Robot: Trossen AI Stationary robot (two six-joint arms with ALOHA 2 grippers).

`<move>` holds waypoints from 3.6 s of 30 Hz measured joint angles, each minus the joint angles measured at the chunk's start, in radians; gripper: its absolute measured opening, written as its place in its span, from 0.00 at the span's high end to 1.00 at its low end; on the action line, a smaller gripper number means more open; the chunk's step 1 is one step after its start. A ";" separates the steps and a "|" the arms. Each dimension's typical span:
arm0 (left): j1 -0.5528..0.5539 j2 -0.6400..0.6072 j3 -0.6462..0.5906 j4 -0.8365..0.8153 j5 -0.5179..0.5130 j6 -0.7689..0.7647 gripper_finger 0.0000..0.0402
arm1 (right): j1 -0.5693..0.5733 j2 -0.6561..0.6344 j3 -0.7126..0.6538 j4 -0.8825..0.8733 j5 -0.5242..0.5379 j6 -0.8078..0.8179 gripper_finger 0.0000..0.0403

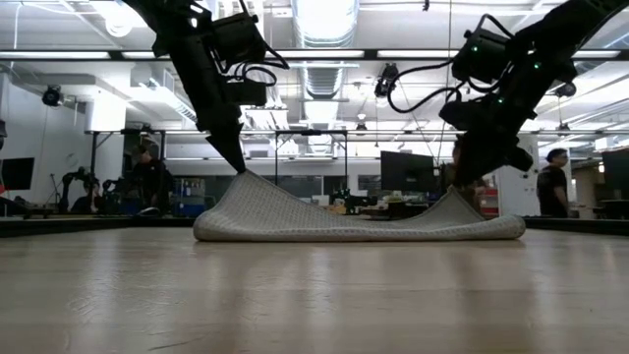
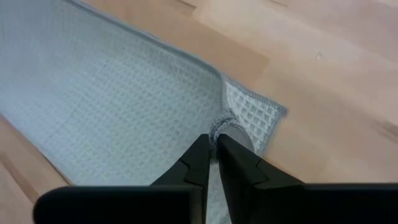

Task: Fold microfiber towels
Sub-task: Fold the gray on the table

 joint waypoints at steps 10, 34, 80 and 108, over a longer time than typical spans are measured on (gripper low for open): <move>0.000 0.000 0.000 0.000 0.000 0.000 0.94 | 0.000 0.000 0.001 -0.003 0.000 0.004 0.77; 0.000 0.000 0.000 0.000 0.000 0.000 0.94 | -0.005 -0.006 0.066 -0.004 0.044 0.004 0.71; 0.000 0.000 0.000 0.000 0.000 0.000 0.94 | -0.005 -0.002 0.140 -0.003 0.026 0.004 0.67; 0.000 0.001 -0.013 -0.053 0.001 -0.043 0.94 | -0.005 -0.002 0.139 -0.002 0.026 0.003 0.67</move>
